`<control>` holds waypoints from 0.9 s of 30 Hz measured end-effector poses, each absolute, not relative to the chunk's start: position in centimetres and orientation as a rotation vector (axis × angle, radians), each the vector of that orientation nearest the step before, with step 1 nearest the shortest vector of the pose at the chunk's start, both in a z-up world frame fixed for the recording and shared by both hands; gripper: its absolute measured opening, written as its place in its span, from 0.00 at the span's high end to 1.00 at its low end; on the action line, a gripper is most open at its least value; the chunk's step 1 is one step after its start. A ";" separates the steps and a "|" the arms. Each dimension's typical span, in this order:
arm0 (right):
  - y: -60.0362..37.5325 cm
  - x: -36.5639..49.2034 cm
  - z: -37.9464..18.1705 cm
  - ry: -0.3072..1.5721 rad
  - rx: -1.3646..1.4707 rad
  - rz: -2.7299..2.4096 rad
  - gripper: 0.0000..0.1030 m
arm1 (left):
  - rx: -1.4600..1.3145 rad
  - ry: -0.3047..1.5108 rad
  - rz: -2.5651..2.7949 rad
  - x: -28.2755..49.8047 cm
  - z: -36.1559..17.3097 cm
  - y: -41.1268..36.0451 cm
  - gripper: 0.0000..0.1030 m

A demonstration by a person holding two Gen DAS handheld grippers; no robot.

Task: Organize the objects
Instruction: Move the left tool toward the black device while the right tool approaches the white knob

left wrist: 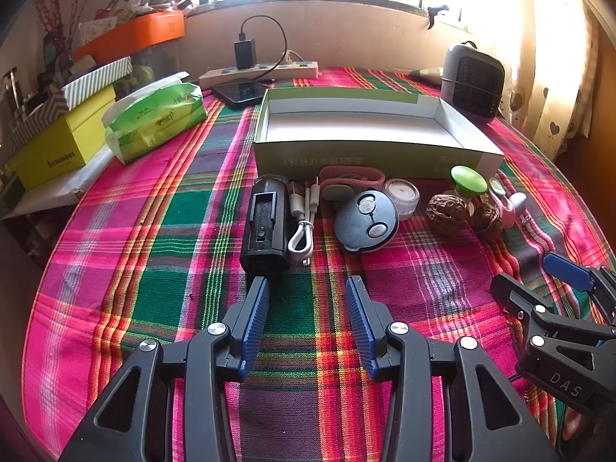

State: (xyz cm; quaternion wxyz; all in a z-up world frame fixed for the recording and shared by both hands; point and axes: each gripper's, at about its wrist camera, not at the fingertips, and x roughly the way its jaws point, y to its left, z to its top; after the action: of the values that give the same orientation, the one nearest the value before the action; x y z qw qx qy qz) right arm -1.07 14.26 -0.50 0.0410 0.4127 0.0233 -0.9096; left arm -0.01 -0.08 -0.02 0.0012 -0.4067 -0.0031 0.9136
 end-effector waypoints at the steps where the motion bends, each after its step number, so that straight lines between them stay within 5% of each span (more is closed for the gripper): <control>1: 14.2 -1.1 -0.5 0.071 1.264 -2.786 0.25 | -1.276 -0.011 2.869 -0.1 0.0 -0.2 0.62; 27: 14.3 -1.1 -0.5 0.072 1.264 -2.786 0.25 | -1.281 -0.009 2.871 -0.2 0.0 -0.2 0.62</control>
State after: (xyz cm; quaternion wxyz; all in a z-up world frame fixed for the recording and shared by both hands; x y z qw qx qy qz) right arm -1.08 14.31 -0.46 0.0409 0.4128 0.0234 -0.9096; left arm -0.16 -0.21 -0.03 -0.0010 -0.4075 -0.0027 0.9132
